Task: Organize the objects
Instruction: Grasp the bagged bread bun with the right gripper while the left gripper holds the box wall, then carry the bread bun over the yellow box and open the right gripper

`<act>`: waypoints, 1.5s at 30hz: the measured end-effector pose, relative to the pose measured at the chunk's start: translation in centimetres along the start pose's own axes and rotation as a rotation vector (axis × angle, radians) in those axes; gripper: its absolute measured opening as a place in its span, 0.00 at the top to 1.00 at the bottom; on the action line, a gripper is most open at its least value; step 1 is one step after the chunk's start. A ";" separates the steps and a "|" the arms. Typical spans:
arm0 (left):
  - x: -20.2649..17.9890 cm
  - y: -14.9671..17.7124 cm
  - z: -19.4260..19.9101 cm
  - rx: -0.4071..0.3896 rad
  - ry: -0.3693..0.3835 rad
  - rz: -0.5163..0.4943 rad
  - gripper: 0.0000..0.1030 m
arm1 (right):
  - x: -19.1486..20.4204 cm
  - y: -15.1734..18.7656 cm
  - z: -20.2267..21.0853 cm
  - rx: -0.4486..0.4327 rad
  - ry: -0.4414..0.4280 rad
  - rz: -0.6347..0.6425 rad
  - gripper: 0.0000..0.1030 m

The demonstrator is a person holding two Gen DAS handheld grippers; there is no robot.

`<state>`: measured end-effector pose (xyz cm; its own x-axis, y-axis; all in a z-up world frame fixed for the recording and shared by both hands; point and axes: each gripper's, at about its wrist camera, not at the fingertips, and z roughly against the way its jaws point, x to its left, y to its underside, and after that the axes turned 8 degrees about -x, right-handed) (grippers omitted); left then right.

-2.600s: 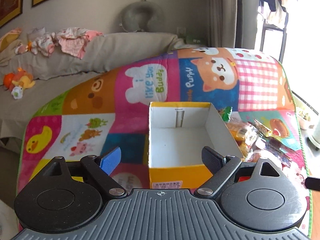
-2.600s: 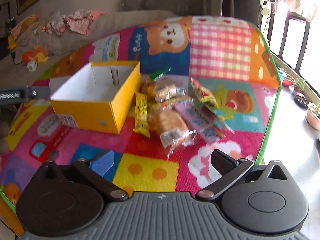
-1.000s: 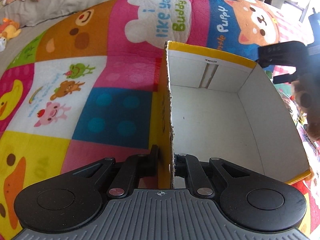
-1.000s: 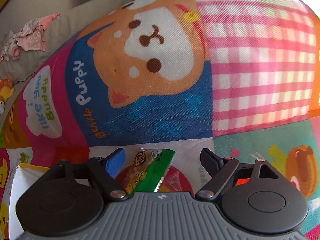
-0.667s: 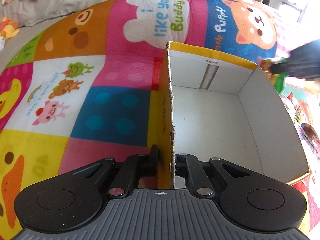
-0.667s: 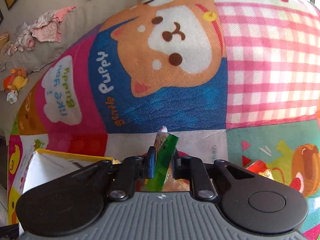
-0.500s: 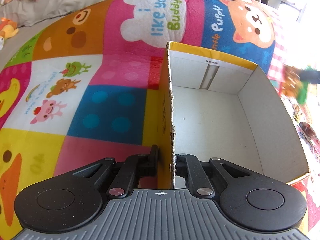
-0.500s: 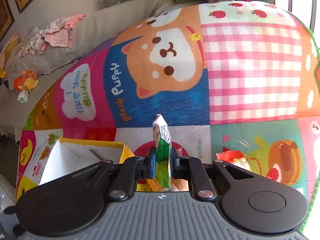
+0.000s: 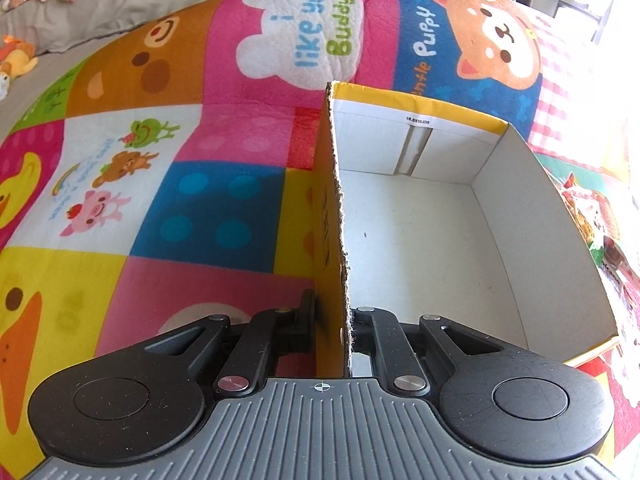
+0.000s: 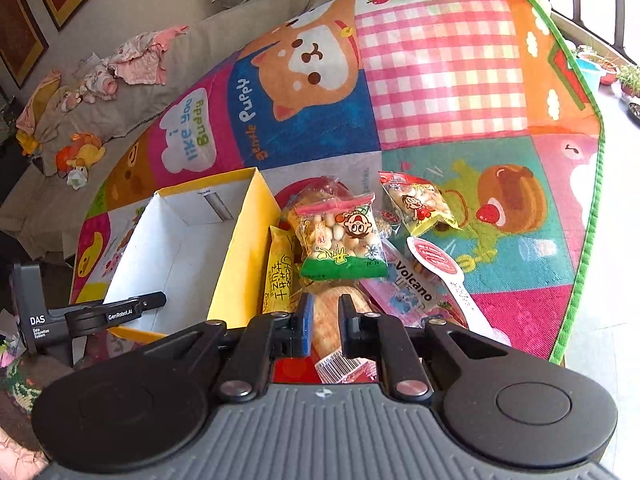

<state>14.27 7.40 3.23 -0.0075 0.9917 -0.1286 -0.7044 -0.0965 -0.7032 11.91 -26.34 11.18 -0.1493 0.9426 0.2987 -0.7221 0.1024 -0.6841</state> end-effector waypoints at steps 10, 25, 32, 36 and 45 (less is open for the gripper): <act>0.3 0.0 0.0 0.000 0.013 0.002 0.89 | 3.2 3.5 0.7 -0.046 0.088 0.286 0.57; 0.3 0.1 0.2 0.010 0.005 0.016 0.89 | 4.5 4.6 -7.7 0.049 0.167 0.432 0.38; -0.6 0.0 -0.1 0.014 0.007 0.016 0.88 | 4.8 5.7 -3.1 0.100 0.128 0.412 0.55; -1.6 0.2 -0.1 0.013 0.013 -0.003 0.88 | 4.8 6.6 1.1 0.087 0.099 0.377 0.55; -2.0 0.3 -0.2 0.020 0.016 -0.011 0.88 | 4.3 7.5 4.3 0.067 0.100 0.321 0.55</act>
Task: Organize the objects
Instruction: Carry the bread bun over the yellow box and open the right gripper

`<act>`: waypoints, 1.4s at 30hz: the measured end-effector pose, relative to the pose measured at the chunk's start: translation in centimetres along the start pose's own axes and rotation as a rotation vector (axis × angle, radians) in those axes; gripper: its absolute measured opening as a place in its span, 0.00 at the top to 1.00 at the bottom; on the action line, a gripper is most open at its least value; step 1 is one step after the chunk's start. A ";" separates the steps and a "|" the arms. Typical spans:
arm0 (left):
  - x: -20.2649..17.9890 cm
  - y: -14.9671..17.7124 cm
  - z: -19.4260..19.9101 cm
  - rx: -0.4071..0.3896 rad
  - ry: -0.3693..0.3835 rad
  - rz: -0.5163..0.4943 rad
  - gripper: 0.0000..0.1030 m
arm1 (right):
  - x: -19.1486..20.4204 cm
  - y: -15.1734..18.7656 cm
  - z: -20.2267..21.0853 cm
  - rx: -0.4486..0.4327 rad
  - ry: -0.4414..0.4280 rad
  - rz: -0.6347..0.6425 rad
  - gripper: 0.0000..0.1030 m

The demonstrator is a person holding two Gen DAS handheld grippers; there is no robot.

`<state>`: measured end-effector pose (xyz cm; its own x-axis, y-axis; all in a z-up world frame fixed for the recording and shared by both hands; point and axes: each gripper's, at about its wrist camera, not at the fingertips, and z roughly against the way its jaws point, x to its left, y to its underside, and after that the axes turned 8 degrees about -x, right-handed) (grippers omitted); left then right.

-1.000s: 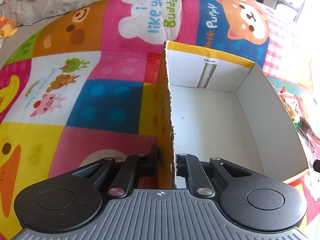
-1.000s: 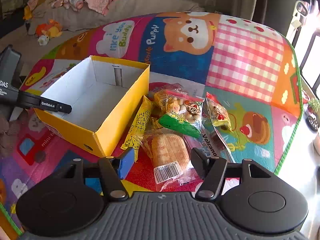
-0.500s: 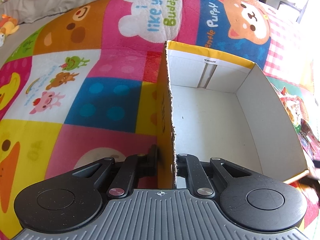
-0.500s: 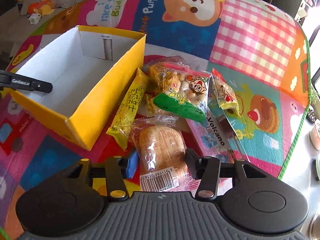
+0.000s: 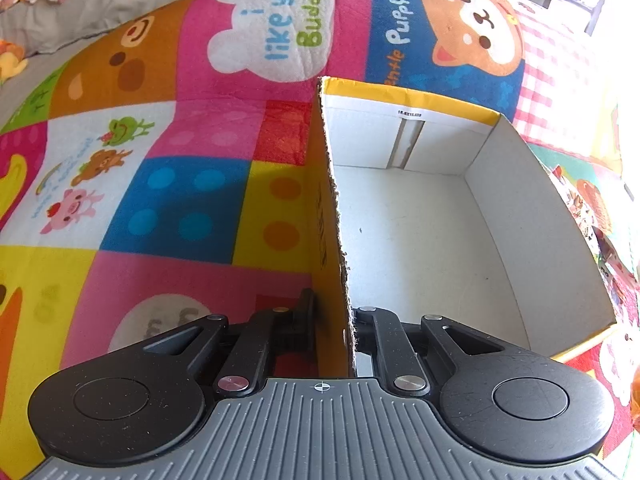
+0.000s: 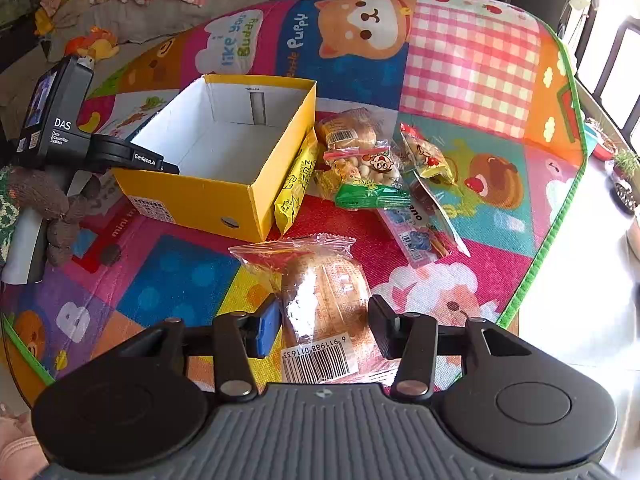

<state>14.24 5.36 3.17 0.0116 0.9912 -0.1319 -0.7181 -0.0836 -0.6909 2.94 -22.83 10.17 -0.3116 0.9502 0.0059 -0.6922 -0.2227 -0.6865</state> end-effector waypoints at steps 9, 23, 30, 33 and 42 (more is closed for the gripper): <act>-0.1 -0.2 -0.2 0.008 -0.005 -0.001 0.88 | 0.3 0.1 -0.4 0.005 -0.033 -0.030 0.55; 0.0 0.0 -0.2 0.001 0.005 -0.006 0.87 | 1.2 -5.9 2.1 -0.096 -0.213 -0.153 0.55; 0.2 0.0 -0.2 0.001 0.013 0.003 0.87 | 3.7 -13.3 1.6 -0.265 -0.239 -0.190 0.55; 0.3 -0.1 -0.2 0.003 0.017 0.006 0.87 | 5.7 -15.4 0.1 -0.301 -0.186 -0.175 0.52; 0.2 -0.1 -0.4 -0.001 0.015 -0.001 0.87 | 8.6 -16.2 -2.0 -0.274 -0.210 -0.118 0.39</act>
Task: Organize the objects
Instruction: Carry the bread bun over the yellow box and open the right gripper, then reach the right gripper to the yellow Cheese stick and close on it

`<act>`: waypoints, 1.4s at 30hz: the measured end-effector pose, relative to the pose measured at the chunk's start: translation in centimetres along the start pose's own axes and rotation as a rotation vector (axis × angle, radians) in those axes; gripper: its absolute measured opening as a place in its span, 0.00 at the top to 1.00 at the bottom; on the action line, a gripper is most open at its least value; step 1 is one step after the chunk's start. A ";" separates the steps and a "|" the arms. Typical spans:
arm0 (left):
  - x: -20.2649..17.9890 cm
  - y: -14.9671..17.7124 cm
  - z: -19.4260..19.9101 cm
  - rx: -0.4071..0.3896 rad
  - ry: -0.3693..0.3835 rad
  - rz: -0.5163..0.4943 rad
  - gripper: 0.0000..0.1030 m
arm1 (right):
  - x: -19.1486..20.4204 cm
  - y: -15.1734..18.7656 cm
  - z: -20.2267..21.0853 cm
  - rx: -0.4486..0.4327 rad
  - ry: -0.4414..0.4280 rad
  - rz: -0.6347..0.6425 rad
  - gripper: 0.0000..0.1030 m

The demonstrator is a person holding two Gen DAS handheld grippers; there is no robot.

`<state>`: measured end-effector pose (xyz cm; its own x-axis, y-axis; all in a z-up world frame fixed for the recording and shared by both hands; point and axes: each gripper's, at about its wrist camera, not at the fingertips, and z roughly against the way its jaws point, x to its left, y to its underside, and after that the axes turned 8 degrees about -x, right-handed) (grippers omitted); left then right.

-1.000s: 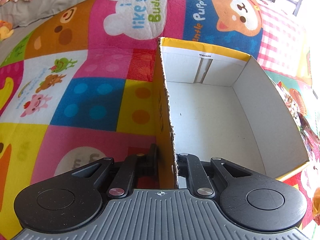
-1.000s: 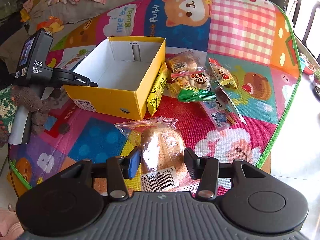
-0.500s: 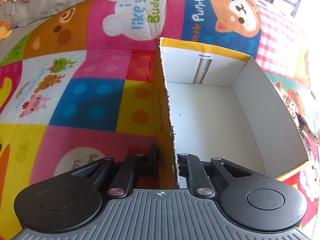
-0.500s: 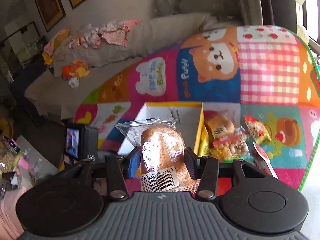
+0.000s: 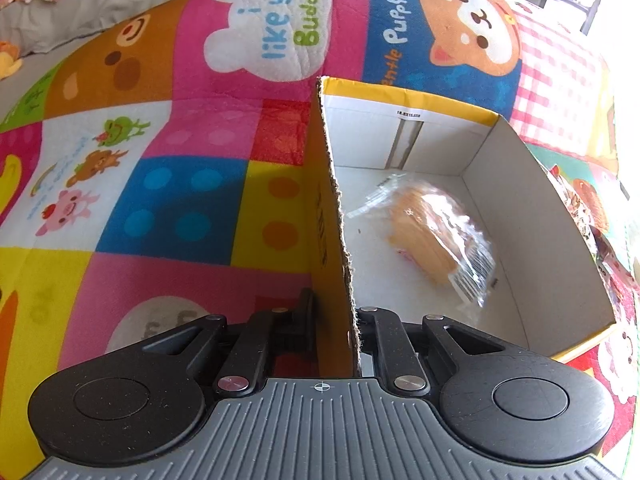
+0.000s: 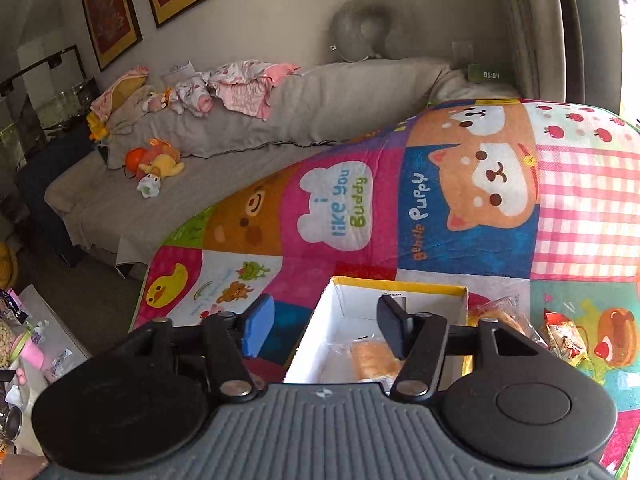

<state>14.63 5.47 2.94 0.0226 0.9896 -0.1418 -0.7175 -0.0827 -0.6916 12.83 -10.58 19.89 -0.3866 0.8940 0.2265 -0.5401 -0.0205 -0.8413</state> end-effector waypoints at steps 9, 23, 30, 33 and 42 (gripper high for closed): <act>0.0 0.1 0.1 0.001 0.003 -0.009 0.87 | -4.6 1.7 0.6 0.021 0.091 -0.003 0.33; 0.1 0.0 0.1 0.002 0.001 -0.006 0.87 | -22.5 7.6 3.0 0.148 0.434 -0.242 0.33; 1.6 0.2 0.7 -0.003 -0.042 -0.003 0.88 | -21.0 9.1 1.2 0.192 0.360 -0.245 0.33; 2.3 0.2 0.9 -0.004 -0.051 0.006 0.88 | -18.3 8.9 -0.3 0.197 0.287 -0.206 0.34; 4.0 0.3 1.4 -0.006 -0.070 0.024 0.88 | -13.1 8.8 -6.5 0.253 0.113 -0.203 0.59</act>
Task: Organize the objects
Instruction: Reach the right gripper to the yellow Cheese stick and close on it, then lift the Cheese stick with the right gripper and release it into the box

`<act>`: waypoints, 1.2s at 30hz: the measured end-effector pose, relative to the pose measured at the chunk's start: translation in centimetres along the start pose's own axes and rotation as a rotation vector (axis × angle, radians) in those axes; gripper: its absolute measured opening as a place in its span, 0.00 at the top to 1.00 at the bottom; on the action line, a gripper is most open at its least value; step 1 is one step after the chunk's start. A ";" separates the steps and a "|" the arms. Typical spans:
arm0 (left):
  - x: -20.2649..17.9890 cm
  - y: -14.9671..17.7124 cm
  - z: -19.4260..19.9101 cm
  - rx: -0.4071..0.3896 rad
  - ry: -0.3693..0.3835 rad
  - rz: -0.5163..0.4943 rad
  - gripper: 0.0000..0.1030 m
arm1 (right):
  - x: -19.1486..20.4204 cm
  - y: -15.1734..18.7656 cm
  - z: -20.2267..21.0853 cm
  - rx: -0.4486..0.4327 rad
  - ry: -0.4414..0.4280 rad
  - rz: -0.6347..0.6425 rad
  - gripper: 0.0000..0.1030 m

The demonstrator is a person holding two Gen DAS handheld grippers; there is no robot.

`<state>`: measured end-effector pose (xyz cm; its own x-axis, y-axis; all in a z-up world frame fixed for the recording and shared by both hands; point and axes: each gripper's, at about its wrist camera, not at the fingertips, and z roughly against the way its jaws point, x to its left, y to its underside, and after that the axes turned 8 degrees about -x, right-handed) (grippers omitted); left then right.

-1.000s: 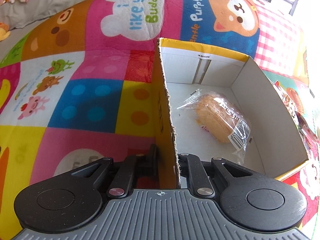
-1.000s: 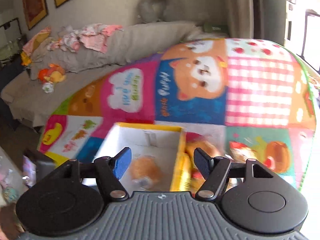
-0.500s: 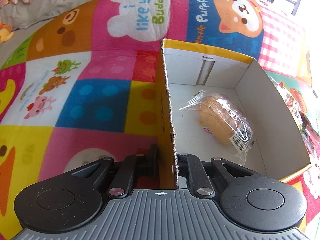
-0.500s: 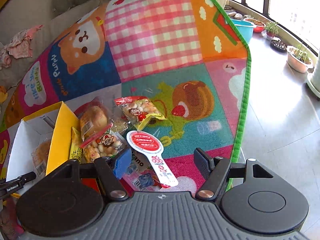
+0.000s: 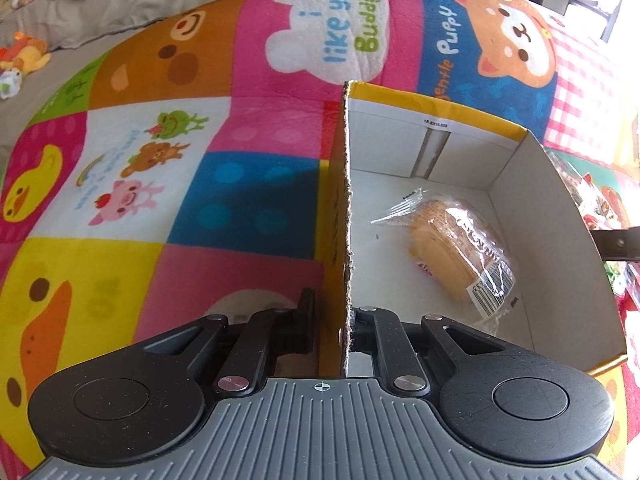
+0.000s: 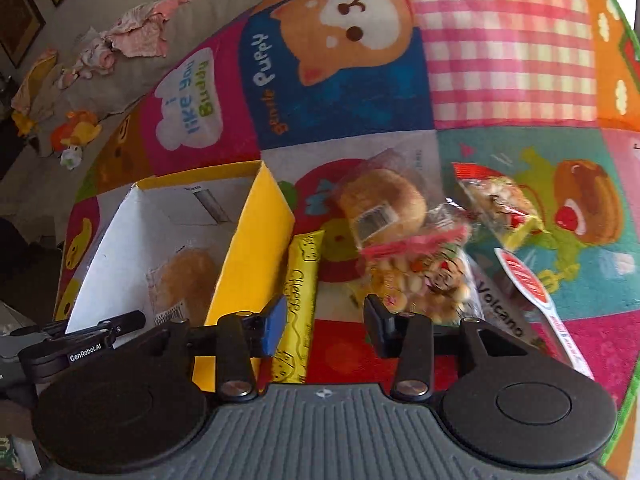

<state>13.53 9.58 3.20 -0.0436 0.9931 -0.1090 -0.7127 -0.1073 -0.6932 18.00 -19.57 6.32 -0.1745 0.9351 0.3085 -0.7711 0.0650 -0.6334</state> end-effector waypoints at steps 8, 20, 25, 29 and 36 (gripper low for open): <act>0.4 0.0 0.1 0.001 -0.002 0.008 0.88 | 1.7 -0.1 -4.3 0.030 0.001 0.010 0.64; -1.2 -0.2 -0.4 0.005 0.003 0.013 0.88 | -0.8 2.5 -0.5 0.074 0.047 0.092 0.84; -3.3 -0.3 -0.9 0.011 0.028 -0.004 0.88 | -1.7 4.2 2.1 0.065 0.059 0.148 0.82; -5.0 -0.4 -1.3 0.012 0.019 -0.022 0.88 | -1.2 5.0 2.8 0.041 0.070 0.211 0.82; -5.0 -0.3 -1.3 0.018 0.033 -0.010 0.88 | 0.6 6.1 2.4 0.029 0.112 0.316 0.79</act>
<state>14.86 4.62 3.09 -0.0140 0.9920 -0.1258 -0.7252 -0.0967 -0.6817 11.67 -19.44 4.33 -0.3407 0.9400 0.0195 -0.7072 -0.2425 -0.6642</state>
